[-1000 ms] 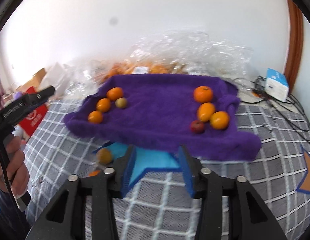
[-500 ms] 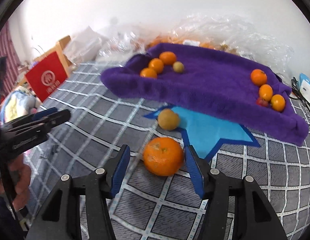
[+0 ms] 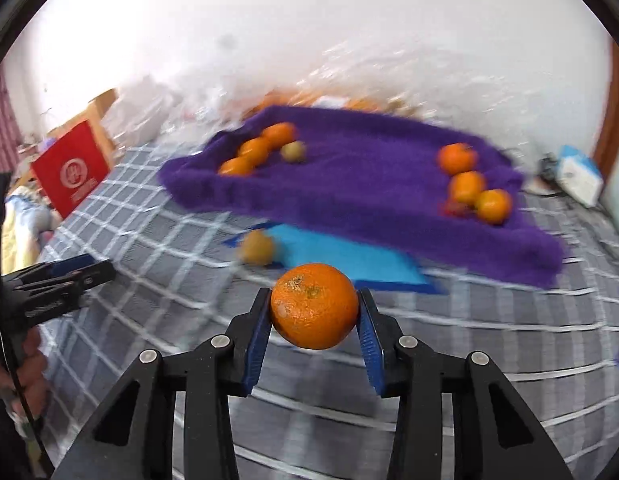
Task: Organize fruits
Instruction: 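Grasp a large orange with the right gripper while the left moves to a brown fruit, then grasp the round brown fruit with the left gripper while the right holds its orange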
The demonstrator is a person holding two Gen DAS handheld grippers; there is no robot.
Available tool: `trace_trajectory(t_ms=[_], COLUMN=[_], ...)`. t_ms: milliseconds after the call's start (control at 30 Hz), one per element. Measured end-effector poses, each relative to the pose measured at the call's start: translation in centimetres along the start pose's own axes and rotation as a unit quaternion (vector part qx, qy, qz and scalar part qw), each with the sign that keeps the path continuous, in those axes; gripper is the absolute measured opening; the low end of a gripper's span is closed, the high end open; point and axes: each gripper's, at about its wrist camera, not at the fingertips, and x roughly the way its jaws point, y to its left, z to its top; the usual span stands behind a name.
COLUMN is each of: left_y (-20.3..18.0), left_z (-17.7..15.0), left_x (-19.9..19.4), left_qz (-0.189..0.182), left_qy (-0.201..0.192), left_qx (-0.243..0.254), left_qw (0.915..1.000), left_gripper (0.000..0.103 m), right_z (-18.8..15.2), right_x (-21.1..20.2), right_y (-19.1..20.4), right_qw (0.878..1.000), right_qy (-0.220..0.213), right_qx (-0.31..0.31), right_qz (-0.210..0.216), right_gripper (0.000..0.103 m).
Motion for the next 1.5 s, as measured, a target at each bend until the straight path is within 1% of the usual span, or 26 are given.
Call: trace_trajectory(t_ms=[100,200,267,333,367,467,600,633,700,800,867,900,933,967,1000,1033,1100,1167,1267,1500], left_y=[-0.3,-0.9,-2.1,-3.8,-5.1,-8.5,-12.0,-12.7,-14.0,-15.7,-16.0,-16.2,-16.4,-16.4,-16.3,-15.9,-15.2,-14.5,-14.4,-14.5], left_z=[0.0,0.4,1.0,1.5,1.7,2.3,3.3,3.6,4.1,4.6,4.5,4.4,4.2,4.1,3.9,3.8,3.8,3.9,3.8,3.8], left_x=[-0.1,-0.3,-0.7,-1.3,-1.5,-1.3,-0.6,-0.2,0.3,1.9,2.8,3.2,3.8,4.2,4.5,4.5,4.3,4.2,4.4,4.3], left_qz=[0.009,0.015,-0.015,-0.036,-0.046,-0.063,-0.094,-0.094,-0.081,-0.081,-0.078,-0.073,-0.070,-0.071,-0.075,-0.084,-0.107,-0.119,-0.124,-0.122], left_qy=[0.002,0.014,0.017,0.006,0.000,-0.006,-0.004,-0.006,-0.008,0.007,0.011,0.012,0.016,0.020,0.023,0.009,0.010,0.008,0.011,0.008], left_qx=[-0.002,-0.001,0.007,0.024,0.041,0.079,0.106,0.108,0.119,0.135,0.141,0.144,0.147,0.146,0.143,0.135,0.119,0.101,0.094,0.098], left_qw=[1.0000,0.9998,0.9997,0.9990,0.9981,0.9949,0.9899,0.9896,0.9896,0.9875,0.9869,0.9867,0.9866,0.9865,0.9866,0.9872,0.9871,0.9877,0.9877,0.9876], left_gripper=[0.051,0.049,0.049,0.049,0.049,0.051,0.051,0.051,0.051,0.051,0.047,0.041,0.032,0.027,0.028,0.028,0.028,0.028,0.028,0.028], right_z=[-0.6,-1.2,-1.7,-2.0,-2.2,-2.7,-3.1,-3.1,-3.2,-3.2,-3.3,-3.2,-3.2,-3.2,-3.2,-3.2,-3.2,-3.3,-3.3,-3.2], right_x=[-0.3,-0.3,-0.5,-0.5,-0.4,0.0,0.1,0.0,-0.1,0.0,0.1,0.1,0.1,0.1,0.1,0.1,0.1,0.0,0.0,0.0], right_y=[-3.5,-6.0,-7.4,-8.6,-9.4,-10.4,-10.4,-10.4,-10.4,-10.8,-10.8,-10.8,-10.7,-10.7,-10.7,-10.7,-10.6,-10.7,-10.9,-10.9], right_qw=[0.999,0.998,0.997,0.997,0.996,0.995,0.995,0.995,0.995,0.994,0.994,0.994,0.994,0.995,0.995,0.995,0.995,0.995,0.994,0.994], right_qy=[0.002,0.008,0.011,0.013,0.015,0.018,0.018,0.016,0.014,0.015,0.017,0.017,0.017,0.016,0.016,0.016,0.016,0.015,0.015,0.013], right_qx=[0.023,0.034,0.042,0.055,0.067,0.087,0.084,0.084,0.086,0.095,0.097,0.097,0.096,0.094,0.093,0.092,0.092,0.094,0.098,0.102], right_qz=[-0.023,-0.047,-0.056,-0.056,-0.055,-0.047,-0.050,-0.051,-0.050,-0.046,-0.041,-0.040,-0.040,-0.039,-0.040,-0.040,-0.041,-0.039,-0.037,-0.034], right_gripper=[0.041,0.041,0.041,0.041,0.041,0.041,0.041,0.041,0.041,0.041,0.041,0.041,0.041,0.041,0.041,0.041,0.041,0.041,0.041,0.041])
